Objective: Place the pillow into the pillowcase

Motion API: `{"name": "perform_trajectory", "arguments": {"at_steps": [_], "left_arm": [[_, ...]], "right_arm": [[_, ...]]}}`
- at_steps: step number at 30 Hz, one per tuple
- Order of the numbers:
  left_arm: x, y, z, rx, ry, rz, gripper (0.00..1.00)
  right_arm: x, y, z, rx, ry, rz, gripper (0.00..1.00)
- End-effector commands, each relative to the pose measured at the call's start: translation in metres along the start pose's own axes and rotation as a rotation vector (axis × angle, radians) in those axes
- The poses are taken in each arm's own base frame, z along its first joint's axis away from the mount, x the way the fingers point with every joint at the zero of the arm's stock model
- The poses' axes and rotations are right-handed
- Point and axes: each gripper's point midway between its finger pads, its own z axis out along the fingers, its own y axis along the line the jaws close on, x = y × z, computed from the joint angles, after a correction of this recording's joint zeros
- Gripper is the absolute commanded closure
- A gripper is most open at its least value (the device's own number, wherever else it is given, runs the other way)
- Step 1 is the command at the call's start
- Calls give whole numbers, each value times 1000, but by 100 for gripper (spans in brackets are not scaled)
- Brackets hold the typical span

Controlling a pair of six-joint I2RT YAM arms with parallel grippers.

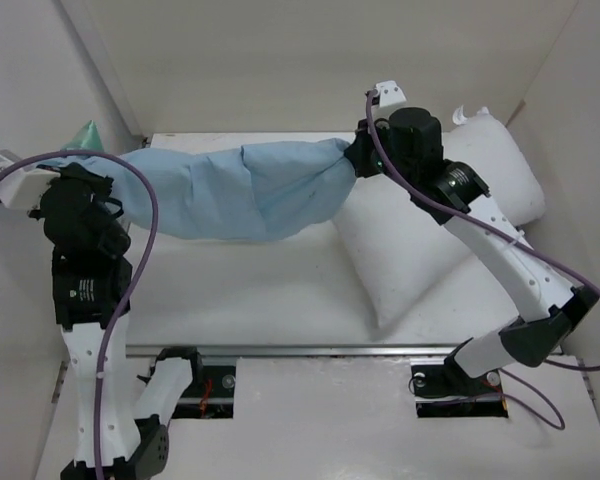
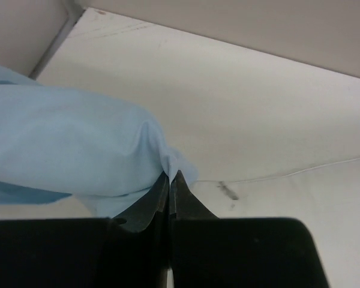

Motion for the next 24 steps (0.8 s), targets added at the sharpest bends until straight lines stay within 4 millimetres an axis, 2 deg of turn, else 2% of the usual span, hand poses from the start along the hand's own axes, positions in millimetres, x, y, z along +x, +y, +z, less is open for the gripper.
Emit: {"name": "perform_trajectory", "arguments": {"at_steps": [1, 2, 3, 4, 5, 6, 7, 8, 9, 10, 11, 12, 13, 14, 15, 17, 18, 19, 20, 21, 22, 23, 24], "left_arm": [[8, 31, 5, -151, 5, 100, 100], [11, 31, 8, -155, 12, 106, 100], [21, 32, 13, -168, 31, 125, 100], [33, 35, 20, -184, 56, 149, 100], [57, 39, 37, -217, 105, 194, 100], [74, 42, 46, -239, 136, 216, 100], [95, 49, 55, -268, 176, 246, 100], [130, 58, 76, -313, 237, 284, 100], [149, 70, 91, -351, 266, 290, 100], [173, 78, 102, -362, 334, 297, 95], [183, 82, 116, -384, 359, 278, 82], [215, 109, 135, -471, 431, 312, 67], [224, 120, 139, -516, 473, 343, 46], [217, 104, 151, -495, 474, 328, 21], [230, 109, 156, -523, 512, 356, 0], [223, 96, 157, -495, 499, 373, 0], [224, 90, 156, -465, 502, 369, 0], [223, 74, 151, -388, 509, 343, 0], [211, 65, 152, -360, 476, 329, 0], [223, 59, 142, -297, 527, 317, 0], [213, 48, 134, -244, 514, 282, 0], [218, 31, 127, -171, 516, 271, 0], [238, 30, 114, -121, 579, 266, 0]], "right_arm": [[-46, -6, -23, 34, -139, 16, 100], [-44, -5, -18, 37, -125, 13, 100], [-29, -6, 0, 47, -68, 3, 100], [-22, -6, 10, 53, -39, -2, 100], [-15, -9, 21, 58, -6, 6, 100], [-18, -13, 28, 72, 6, 7, 100], [4, -14, 58, 83, 68, -2, 100], [9, -22, 74, 103, 79, 2, 100], [1, -31, 89, 110, 57, 15, 100], [26, -37, 129, 119, 113, 14, 100], [26, -45, 148, 131, 105, 11, 100], [24, -59, 166, 153, 98, 21, 100], [-9, -61, 171, 151, 23, 14, 100], [22, -68, 196, 179, 100, 6, 88], [19, -78, 196, 201, 104, -6, 80], [4, -79, 181, 209, 82, -24, 59], [0, -81, 173, 218, 67, -34, 34], [-5, -90, 152, 245, 24, -41, 1], [38, -96, 161, 257, 120, -52, 1], [1, -91, 131, 244, 9, -49, 1], [3, -100, 117, 269, 7, -46, 1], [34, -113, 110, 291, 75, -48, 1], [28, -111, 83, 290, 67, -47, 1]]}}
